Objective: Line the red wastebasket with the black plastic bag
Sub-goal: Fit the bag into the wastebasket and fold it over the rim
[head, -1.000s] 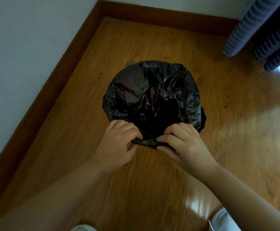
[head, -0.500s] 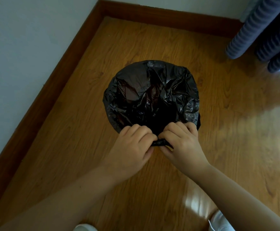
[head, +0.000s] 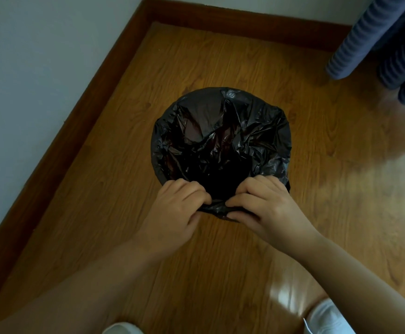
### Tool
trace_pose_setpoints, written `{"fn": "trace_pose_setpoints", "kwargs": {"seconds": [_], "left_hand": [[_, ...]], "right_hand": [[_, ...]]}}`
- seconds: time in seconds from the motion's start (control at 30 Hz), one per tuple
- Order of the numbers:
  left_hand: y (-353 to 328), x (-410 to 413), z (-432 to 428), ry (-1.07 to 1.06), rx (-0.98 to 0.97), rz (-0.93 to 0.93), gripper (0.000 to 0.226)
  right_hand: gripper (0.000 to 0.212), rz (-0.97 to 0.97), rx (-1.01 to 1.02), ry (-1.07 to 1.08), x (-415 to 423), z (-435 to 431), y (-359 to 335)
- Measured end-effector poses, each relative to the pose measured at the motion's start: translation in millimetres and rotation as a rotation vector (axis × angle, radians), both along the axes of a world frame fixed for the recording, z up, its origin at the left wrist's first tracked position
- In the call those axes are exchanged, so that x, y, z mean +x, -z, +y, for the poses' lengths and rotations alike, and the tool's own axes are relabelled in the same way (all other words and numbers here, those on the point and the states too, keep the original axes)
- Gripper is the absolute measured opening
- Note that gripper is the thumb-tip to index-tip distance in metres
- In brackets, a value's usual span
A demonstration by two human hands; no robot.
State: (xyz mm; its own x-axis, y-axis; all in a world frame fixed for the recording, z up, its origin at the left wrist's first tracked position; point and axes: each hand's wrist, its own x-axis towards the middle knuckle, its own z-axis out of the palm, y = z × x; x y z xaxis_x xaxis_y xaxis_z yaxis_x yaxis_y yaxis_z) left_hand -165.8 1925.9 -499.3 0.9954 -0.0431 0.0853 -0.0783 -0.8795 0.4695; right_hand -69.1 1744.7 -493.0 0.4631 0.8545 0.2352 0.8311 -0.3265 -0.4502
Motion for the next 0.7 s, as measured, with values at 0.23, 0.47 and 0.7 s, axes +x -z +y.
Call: {"fn": "trace_pose_setpoints", "kwargs": {"seconds": [0.23, 0.47, 0.7], "left_hand": [[-5.2, -0.1, 8.6, 0.001, 0.037, -0.024, 0.02], [-11.4, 12.4, -17.1, 0.099, 0.122, -0.053, 0.015], [-5.7, 12.9, -13.0, 0.044, 0.063, -0.019, 0.02]], "right_hand": [[0.016, -0.01, -0.068, 0.051, 3.6, -1.7, 4.1], [0.004, -0.032, -0.045, 0.091, -1.7, 8.5, 6.4], [0.032, 0.154, 0.082, 0.099, -8.3, 3.8, -2.7]]}}
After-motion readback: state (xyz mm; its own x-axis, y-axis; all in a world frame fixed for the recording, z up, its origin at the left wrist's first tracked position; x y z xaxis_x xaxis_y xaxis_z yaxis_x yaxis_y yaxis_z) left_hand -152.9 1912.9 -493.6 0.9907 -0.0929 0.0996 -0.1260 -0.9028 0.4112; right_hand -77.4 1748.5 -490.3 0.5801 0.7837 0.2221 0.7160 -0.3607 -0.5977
